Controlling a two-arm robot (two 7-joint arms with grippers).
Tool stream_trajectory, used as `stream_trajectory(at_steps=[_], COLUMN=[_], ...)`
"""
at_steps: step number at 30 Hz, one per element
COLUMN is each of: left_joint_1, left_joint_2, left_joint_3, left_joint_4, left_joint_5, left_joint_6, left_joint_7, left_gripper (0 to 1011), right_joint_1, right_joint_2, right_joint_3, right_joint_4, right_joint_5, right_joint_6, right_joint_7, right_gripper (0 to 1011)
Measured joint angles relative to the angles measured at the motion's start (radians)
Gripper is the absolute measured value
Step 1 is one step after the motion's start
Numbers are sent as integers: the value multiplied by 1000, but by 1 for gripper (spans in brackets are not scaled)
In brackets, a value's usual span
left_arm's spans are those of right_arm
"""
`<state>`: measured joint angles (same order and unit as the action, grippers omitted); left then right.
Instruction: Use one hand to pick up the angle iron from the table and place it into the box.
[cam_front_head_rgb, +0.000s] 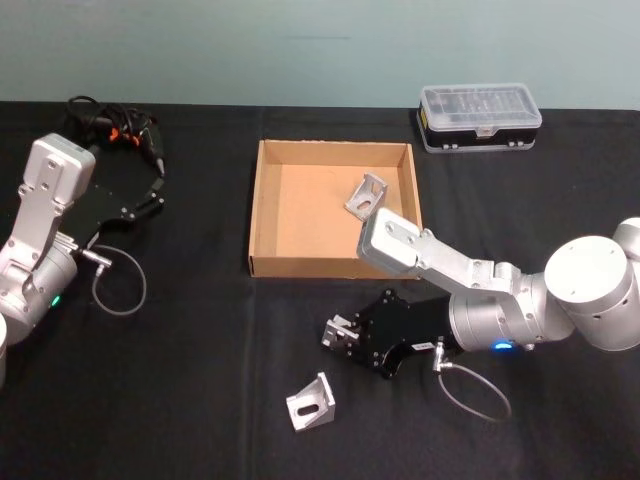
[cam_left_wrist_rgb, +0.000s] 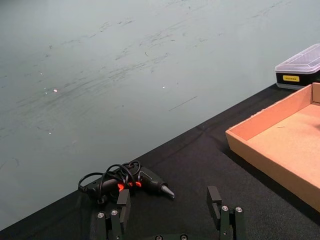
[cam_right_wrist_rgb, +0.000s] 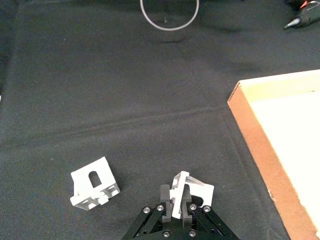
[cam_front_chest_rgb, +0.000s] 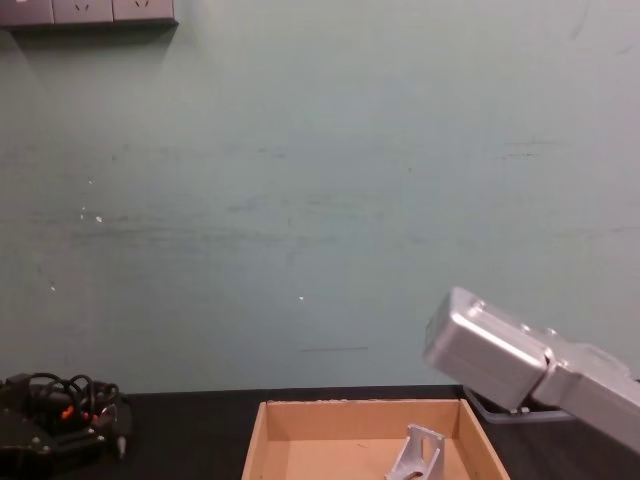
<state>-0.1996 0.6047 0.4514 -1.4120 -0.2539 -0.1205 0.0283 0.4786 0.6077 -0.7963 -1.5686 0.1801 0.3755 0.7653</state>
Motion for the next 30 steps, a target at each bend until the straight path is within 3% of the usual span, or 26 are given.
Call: stream_trajectory(at_steps=[6, 18, 23, 30], left_joint_1=[0, 0, 0, 0], left_joint_2=[0, 0, 0, 0], left_joint_3=[0, 0, 0, 0], left_joint_4=[0, 0, 0, 0], left_joint_5=[0, 0, 0, 0], left_joint_6=[0, 0, 0, 0], left_joint_7=[0, 0, 0, 0], left_gripper=[1000, 1000, 1000, 1000], right_joint_1=[0, 35, 69, 129], right_joint_2=[10, 26, 3, -59], right_joint_3=[18, 97, 120, 115], right_joint_4=[-25, -79, -38, 67], right_joint_5=[8, 32, 25, -16], right_joint_6=[-3, -22, -32, -57], right_joint_7=[-8, -56, -86, -111], right_gripper=[122, 121, 121, 121])
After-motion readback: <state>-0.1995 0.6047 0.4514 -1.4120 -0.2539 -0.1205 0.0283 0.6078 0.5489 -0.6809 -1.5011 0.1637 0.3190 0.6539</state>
